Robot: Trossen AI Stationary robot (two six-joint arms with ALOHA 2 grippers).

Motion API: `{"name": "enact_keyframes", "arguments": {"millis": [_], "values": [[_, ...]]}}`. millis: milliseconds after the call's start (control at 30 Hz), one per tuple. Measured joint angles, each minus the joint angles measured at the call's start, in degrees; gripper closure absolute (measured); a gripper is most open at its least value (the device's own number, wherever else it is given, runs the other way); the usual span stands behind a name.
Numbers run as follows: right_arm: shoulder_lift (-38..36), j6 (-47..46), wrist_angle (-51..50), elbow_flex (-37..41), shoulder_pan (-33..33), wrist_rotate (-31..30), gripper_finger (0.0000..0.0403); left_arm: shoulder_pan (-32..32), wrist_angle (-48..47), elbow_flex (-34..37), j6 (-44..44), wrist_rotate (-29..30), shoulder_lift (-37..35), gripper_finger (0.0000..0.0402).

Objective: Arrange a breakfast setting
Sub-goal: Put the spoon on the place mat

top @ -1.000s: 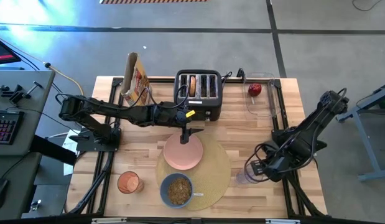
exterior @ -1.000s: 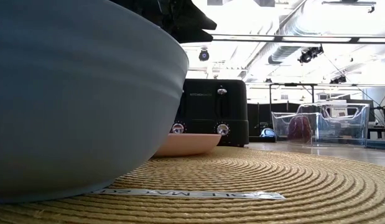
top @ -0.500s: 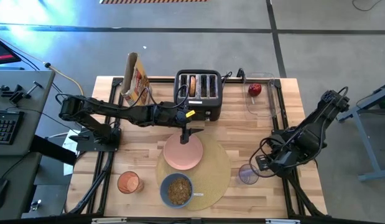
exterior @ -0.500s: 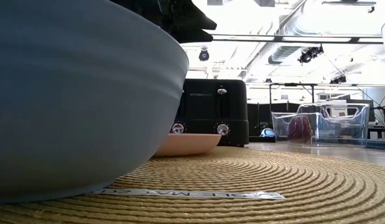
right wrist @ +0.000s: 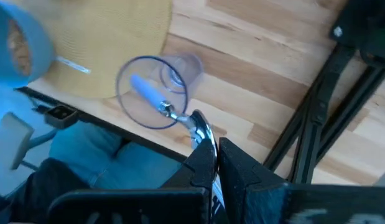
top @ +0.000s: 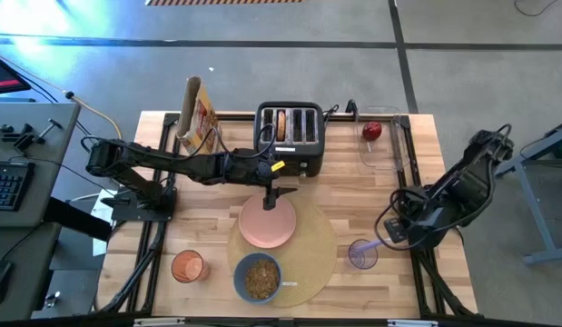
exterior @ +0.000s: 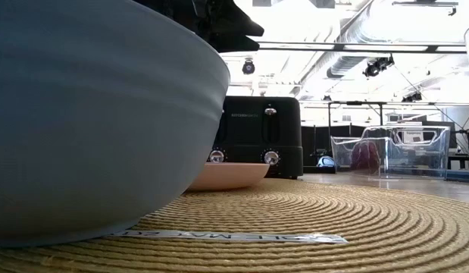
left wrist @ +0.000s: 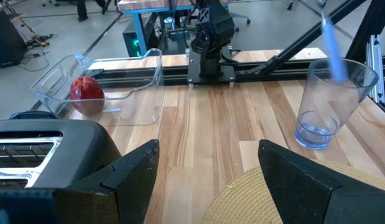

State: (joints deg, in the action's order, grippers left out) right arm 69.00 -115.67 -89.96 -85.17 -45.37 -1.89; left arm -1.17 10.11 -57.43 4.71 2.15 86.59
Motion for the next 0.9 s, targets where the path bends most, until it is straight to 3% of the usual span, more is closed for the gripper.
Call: {"name": "enact_keyframes", "arguments": {"millis": [400, 600, 900], "values": [[-0.11, 5.63, -0.07, -2.16, 0.0, -4.45, 0.0403, 0.0, 0.02, 0.0, 0.0, 0.01, 0.0, 0.0137], [-0.11, 9.13, 0.27, -2.16, 0.07, -10.59, 0.0403, 0.02, 0.0, 0.0, -0.02, 0.0, 0.0, 0.0137], [1.45, 25.92, 4.61, -2.16, 6.34, -14.43, 0.0403, 0.0, 0.0, 0.0, 0.0, 0.0, 0.0, 0.0137]]}}
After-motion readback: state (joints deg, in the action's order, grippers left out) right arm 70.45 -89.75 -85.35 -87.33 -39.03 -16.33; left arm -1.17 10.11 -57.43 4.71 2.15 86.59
